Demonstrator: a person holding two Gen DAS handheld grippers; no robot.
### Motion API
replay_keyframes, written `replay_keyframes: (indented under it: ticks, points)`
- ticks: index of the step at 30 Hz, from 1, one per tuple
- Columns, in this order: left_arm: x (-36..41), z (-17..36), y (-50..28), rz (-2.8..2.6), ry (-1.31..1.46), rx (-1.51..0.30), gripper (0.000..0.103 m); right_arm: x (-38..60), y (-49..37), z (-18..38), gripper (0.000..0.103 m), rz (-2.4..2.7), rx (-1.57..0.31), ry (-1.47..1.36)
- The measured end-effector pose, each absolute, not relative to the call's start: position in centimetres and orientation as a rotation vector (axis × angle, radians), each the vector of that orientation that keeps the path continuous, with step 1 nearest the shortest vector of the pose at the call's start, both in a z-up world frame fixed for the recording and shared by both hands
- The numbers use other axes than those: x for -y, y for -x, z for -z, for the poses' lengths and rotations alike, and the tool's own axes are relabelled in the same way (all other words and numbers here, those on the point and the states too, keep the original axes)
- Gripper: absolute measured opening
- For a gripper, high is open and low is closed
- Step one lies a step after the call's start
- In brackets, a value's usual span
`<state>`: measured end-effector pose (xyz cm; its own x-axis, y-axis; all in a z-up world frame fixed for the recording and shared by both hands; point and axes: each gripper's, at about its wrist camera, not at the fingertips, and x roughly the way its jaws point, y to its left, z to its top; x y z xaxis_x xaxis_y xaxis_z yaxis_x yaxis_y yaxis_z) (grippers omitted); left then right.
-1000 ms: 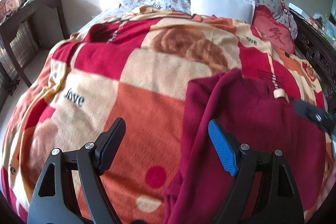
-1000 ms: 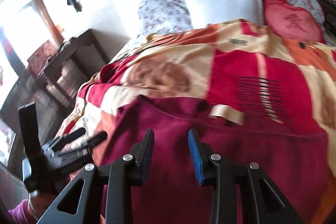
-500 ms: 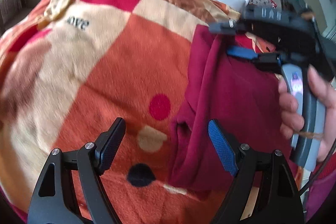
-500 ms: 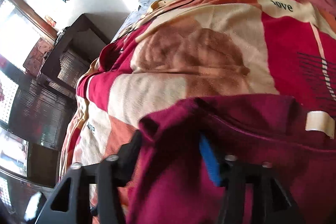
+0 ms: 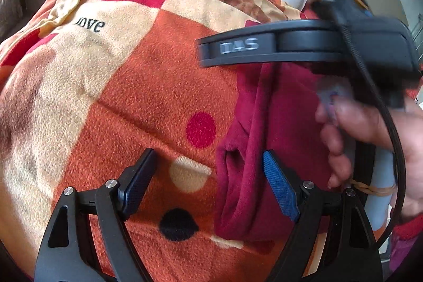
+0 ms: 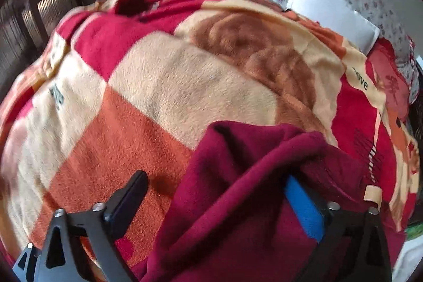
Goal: Fold small clothes
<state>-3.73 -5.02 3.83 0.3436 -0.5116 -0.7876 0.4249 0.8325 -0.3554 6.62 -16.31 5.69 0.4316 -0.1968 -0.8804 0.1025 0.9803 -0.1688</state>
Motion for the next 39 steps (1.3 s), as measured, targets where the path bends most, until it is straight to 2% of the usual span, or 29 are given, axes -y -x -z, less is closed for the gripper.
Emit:
replay_keyframes:
  ticks: [1,2,3,6,11,12,14,17,25,31,35,39]
  points:
    - [5.1,-3.9,3.7,0.610,0.092,-1.054,0.082,17.2,-6.1,-6.3,0.070,0.202,-1.088,0.077]
    - [5.3,-3.9,3.7,0.610,0.090,-1.052,0.083,17.9,-5.7,-6.7,0.054,0.198,-1.078,0.053]
    - [5.6,-4.0,3.7,0.608,0.086,-1.049,0.084,19.0,-5.3,-7.2,0.042,0.168,-1.071,0.005]
    - [6.4,-4.0,3.4,0.606,0.076,-1.031,0.087,22.1,-4.1,-8.1,0.022,0.058,-1.062,-0.182]
    - [7.5,-4.0,3.0,0.637,0.056,-1.018,0.088,24.7,-1.5,-9.9,0.017,-0.033,-0.985,-0.352]
    - [7.6,-4.0,2.6,0.651,0.053,-1.032,0.084,24.8,-1.1,-10.0,0.017,-0.041,-0.978,-0.364]
    - [7.8,-4.3,2.5,0.719,0.079,-1.067,0.039,24.7,-0.3,-10.3,0.016,-0.055,-0.967,-0.374]
    - [8.2,-6.1,3.8,0.742,0.042,-1.047,0.026,25.0,0.7,-11.0,0.016,-0.070,-0.942,-0.380]
    - [9.9,-13.1,8.3,0.838,0.026,-0.933,0.024,28.7,4.8,-15.7,0.016,-0.072,-0.838,-0.401]
    - [15.5,-17.7,12.7,0.991,-0.027,-0.865,0.024,34.0,10.7,-19.6,0.016,-0.012,-0.770,-0.382]
    - [20.4,-18.0,16.2,1.080,-0.099,-0.860,0.024,37.9,14.4,-19.6,0.016,0.057,-0.782,-0.376]
    - [25.2,-16.0,19.2,1.129,-0.171,-0.899,0.024,41.4,17.8,-17.6,0.015,0.117,-0.805,-0.416]
